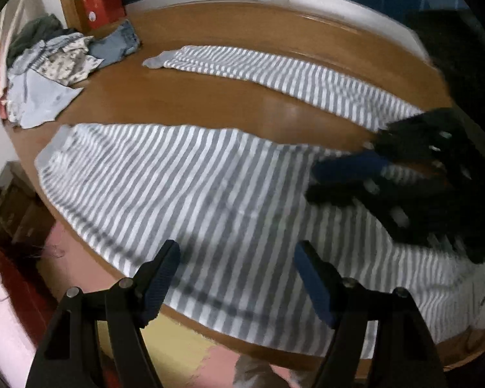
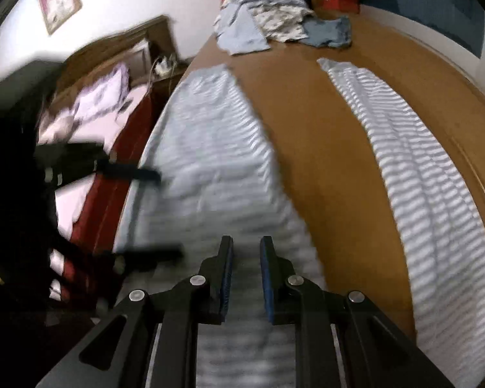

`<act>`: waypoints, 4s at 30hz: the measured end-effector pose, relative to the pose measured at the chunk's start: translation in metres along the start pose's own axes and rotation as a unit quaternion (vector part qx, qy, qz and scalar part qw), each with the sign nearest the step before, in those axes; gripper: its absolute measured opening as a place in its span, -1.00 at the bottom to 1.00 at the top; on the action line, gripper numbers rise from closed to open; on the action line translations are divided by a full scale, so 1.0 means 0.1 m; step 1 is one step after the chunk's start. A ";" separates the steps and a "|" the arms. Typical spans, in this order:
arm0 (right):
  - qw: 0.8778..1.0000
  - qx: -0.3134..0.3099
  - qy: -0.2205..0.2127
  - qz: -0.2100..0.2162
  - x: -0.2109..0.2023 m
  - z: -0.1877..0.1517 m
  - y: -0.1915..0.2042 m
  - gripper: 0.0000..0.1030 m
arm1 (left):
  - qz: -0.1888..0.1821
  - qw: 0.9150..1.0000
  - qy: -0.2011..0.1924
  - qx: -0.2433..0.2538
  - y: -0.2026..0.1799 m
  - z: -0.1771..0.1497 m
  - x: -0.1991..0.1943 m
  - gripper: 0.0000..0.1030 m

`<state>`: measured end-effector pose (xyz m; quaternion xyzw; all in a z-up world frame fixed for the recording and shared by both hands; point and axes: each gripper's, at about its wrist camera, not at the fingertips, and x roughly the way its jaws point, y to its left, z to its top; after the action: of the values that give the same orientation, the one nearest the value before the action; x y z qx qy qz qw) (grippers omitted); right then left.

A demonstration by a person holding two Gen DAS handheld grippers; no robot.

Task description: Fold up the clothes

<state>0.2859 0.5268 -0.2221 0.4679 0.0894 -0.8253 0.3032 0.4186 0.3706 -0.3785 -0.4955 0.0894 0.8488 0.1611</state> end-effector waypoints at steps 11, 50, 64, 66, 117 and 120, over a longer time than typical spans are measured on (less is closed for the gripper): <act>0.992 0.112 -0.023 -0.057 -0.04 0.16 -0.30 -0.94 | -0.036 0.999 -0.004 0.036 0.39 0.24 0.03 0.43; 0.861 0.399 -0.030 -0.314 -0.48 -0.32 -0.96 -0.62 | -0.001 0.989 -0.004 0.146 0.76 2.60 1.46 0.43; 0.848 0.433 -0.087 -0.293 -0.69 -0.40 -0.53 -0.56 | 0.047 0.991 -0.004 0.123 1.24 2.92 1.60 0.43; 0.814 0.468 -0.105 -0.329 -1.02 -0.72 -0.39 -0.56 | 0.024 0.990 -0.021 0.139 1.09 2.90 1.43 0.43; 0.839 0.451 -0.026 -0.304 -1.75 -2.22 0.53 -0.55 | -0.178 0.915 0.008 0.361 -3.00 1.93 1.36 0.52; 0.841 0.450 -0.019 -0.300 -1.81 -2.25 0.68 -0.55 | -0.171 0.920 0.010 0.353 -3.05 2.01 1.43 0.53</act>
<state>0.5559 0.6455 -0.1859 0.4871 -0.1611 -0.8343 -0.2016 0.3005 0.7434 -0.4012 -0.4227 0.2992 0.7165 0.4673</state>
